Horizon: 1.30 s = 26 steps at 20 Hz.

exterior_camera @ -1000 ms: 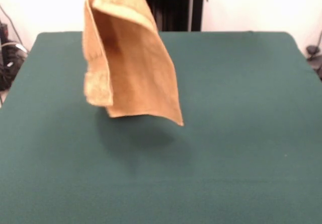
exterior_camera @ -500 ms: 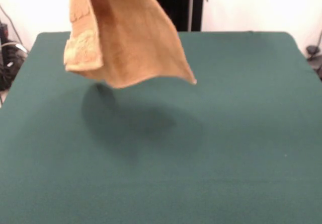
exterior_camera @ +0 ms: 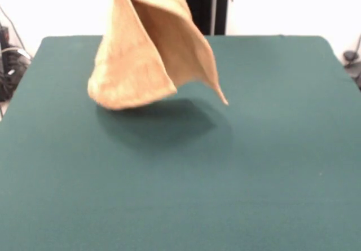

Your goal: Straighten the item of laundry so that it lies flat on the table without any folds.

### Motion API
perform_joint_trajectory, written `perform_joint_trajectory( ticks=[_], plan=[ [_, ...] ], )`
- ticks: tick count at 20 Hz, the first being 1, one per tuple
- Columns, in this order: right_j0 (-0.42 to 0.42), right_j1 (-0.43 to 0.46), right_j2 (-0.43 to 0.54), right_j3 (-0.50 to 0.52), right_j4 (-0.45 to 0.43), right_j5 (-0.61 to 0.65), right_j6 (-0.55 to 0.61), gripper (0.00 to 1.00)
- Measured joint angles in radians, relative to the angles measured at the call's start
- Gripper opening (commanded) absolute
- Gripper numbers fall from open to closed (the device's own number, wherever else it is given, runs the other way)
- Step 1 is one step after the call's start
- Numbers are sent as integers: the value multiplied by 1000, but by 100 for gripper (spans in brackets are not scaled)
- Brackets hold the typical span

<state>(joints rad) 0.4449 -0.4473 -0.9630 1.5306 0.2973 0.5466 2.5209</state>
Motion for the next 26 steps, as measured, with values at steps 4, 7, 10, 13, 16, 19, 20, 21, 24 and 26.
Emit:
perform_joint_trajectory(
  ticks=[4, 7, 10, 13, 16, 19, 20, 21, 24, 26],
  plan=[
    [-146, -75, 176, 35, 2, -12, 0, 0],
    [-273, -114, 323, 62, -59, -101, -1, 0],
    [-392, -138, 468, 81, -182, -253, -1, 0],
    [-482, -144, 580, 95, -306, -409, -1, 0],
    [-517, -139, 648, 96, -443, -579, -1, 0],
    [-480, -133, 642, 94, -490, -656, -1, 0],
    [-454, -126, 628, 91, -491, -679, -1, 0],
    [-406, -112, 599, 87, -479, -705, -1, 0],
    [-309, -89, 551, 85, -444, -741, -1, 0],
    [-291, -93, 567, 86, -444, -751, -1, 0]
  ],
)
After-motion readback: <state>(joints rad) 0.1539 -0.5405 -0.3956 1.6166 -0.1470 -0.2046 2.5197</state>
